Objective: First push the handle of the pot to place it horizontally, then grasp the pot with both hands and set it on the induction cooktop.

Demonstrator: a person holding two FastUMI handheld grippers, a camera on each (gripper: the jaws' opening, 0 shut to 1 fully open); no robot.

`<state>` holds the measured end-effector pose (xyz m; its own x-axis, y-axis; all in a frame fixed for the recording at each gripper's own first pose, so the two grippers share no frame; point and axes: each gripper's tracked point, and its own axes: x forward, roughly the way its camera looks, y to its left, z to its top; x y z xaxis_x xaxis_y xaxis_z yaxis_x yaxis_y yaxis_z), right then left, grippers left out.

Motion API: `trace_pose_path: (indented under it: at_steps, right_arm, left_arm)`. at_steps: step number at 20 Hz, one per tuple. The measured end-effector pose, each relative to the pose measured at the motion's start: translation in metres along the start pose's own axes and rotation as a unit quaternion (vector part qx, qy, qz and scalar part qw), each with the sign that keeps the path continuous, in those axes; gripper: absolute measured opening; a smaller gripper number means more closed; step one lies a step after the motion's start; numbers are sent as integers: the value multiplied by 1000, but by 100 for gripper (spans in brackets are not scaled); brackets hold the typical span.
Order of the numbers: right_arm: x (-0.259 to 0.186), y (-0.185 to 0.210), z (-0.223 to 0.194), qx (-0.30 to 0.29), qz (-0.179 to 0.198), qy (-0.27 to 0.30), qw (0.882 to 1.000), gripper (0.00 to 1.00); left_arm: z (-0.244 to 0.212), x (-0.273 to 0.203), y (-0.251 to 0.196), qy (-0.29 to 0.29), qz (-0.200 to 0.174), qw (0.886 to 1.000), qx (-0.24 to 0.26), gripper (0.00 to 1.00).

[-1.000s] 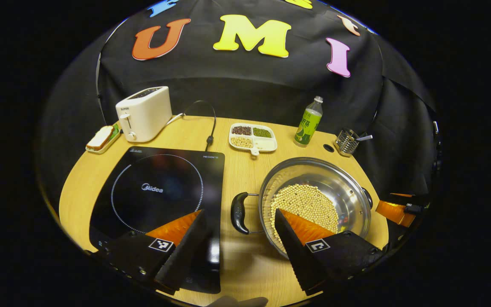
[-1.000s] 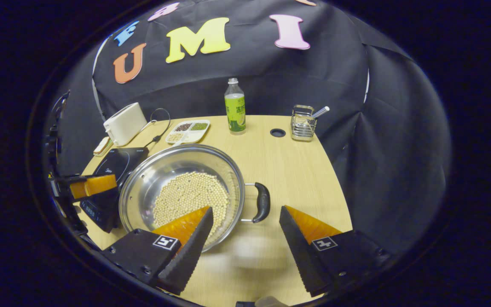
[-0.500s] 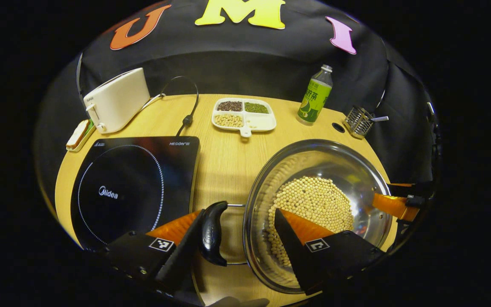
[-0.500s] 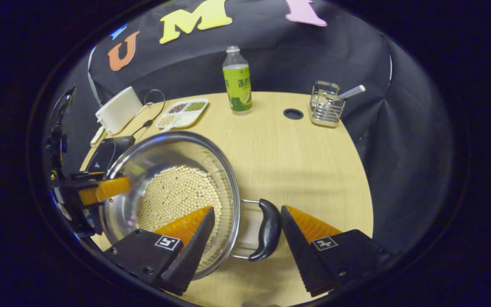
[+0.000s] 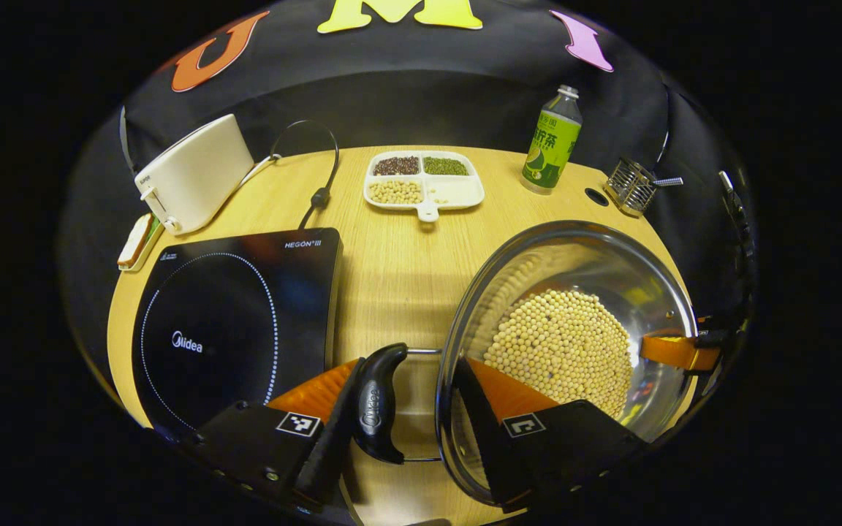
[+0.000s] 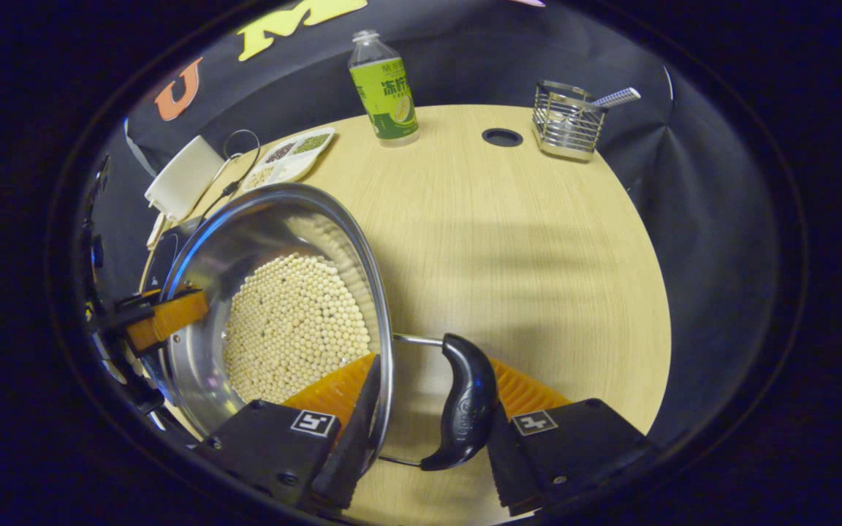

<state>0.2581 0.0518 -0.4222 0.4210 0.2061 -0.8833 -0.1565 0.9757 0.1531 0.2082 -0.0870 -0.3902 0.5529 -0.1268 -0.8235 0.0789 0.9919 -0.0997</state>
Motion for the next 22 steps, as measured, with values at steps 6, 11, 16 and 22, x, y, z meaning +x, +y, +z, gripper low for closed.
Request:
trace_pose_path:
  at_steps: [6,11,16,22]
  right_arm:
    - [-2,2,2,-1,7,1,1000,67]
    - [-26,5,1,-4,-3,-19,1000,63]
    - [-61,25,-2,-7,-5,-41,999,63]
    - [-80,81,2,-23,8,-53,998,63]
  left_arm:
    - [-1,0,-1,6,-11,1000,-19,71]
    - [-6,-17,-5,2,-31,999,-25,76]
    - [1,-51,7,-21,-41,999,-15,66]
    - [3,-87,58,-34,-26,999,-23,66]
